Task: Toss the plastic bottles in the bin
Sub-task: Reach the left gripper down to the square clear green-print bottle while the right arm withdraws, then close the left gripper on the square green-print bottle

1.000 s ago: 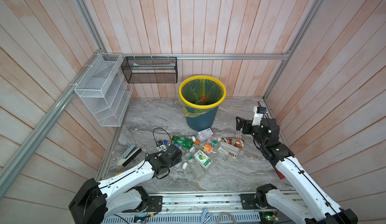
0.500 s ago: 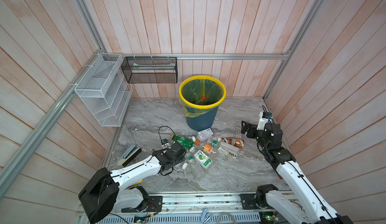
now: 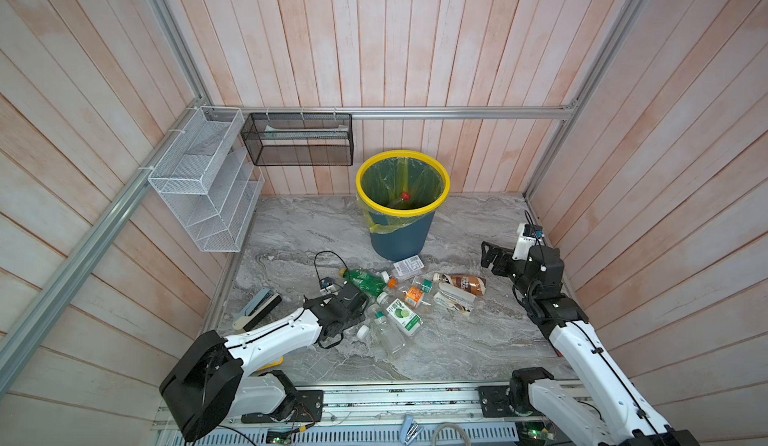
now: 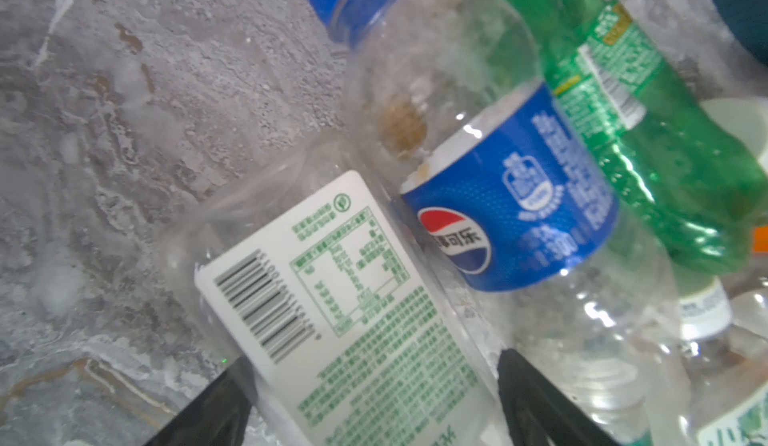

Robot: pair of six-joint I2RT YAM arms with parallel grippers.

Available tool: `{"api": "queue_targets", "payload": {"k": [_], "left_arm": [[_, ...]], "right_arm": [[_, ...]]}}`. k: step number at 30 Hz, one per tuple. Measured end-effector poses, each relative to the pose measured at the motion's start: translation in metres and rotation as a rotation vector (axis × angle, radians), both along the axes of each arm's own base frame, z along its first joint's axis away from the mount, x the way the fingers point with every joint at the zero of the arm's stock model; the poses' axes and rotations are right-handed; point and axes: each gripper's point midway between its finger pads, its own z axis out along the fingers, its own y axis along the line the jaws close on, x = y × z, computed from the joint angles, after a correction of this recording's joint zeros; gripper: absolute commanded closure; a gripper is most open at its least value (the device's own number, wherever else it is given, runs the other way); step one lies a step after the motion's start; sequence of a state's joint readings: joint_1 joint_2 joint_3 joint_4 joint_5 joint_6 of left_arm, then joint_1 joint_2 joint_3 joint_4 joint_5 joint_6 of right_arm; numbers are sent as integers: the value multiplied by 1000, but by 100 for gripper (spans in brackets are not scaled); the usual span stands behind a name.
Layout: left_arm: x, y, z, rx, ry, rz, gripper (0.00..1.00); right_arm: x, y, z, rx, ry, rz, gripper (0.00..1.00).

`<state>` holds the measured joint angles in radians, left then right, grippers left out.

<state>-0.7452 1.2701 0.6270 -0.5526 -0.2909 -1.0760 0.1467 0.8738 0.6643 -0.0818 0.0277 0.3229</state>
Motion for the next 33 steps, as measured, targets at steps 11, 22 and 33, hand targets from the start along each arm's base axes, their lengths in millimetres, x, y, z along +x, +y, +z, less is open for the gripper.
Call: {"api": "queue_targets", "payload": {"k": [11, 22, 33], "left_arm": [[-10, 32, 11, -7, -28, 41, 8], [-12, 33, 4, 17, -3, 15, 0], [-9, 21, -11, 9, 42, -16, 11]], "right_arm": [[0, 0, 0, 18, 2, -3, 1], [2, 2, -4, 29, 15, 3, 1], [2, 2, -8, 28, 23, 3, 1]]}}
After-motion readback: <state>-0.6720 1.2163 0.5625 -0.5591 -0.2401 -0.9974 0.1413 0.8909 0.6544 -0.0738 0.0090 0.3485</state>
